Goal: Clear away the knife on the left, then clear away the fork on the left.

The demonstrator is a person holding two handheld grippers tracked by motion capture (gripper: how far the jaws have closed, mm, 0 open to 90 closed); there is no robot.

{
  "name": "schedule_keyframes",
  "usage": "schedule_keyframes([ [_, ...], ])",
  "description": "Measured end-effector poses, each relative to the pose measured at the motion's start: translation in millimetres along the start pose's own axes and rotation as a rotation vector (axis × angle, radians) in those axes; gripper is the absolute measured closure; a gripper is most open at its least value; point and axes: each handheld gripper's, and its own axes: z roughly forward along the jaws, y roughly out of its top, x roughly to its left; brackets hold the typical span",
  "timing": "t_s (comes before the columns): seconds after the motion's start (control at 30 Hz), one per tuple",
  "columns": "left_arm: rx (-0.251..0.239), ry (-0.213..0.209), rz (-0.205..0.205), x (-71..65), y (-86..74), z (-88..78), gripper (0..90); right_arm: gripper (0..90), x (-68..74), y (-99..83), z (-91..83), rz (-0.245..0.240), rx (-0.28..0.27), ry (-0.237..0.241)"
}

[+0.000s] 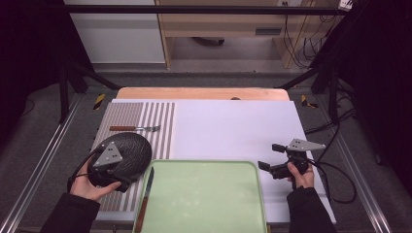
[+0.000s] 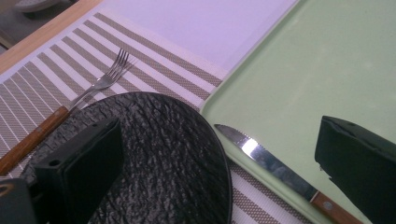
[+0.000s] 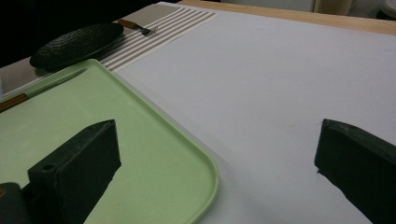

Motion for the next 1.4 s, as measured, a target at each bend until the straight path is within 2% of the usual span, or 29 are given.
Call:
schedule_keyframes([
  [0.3,0.050,0.034,0.096,12.0,4.3,1.0,0.4,0.3,-0.3,-0.1,-0.1,0.002,-0.001,-0.001],
  [0.57,0.094,0.067,0.132,26.7,5.1,5.0,0.4,0.3,-0.6,-0.2,-0.6,0.003,-0.001,0.000],
  [0.87,0.126,0.068,0.144,39.2,6.3,7.6,0.3,0.3,-0.9,-0.4,-0.6,0.003,0.000,0.000],
  [1.03,0.175,0.098,0.184,46.2,6.8,10.7,0.3,0.3,-0.8,-0.6,-0.4,0.001,-0.001,0.001],
  [1.4,0.202,0.164,0.232,65.7,8.4,17.5,0.3,0.3,-0.9,-0.9,-0.2,0.003,0.003,-0.001],
])
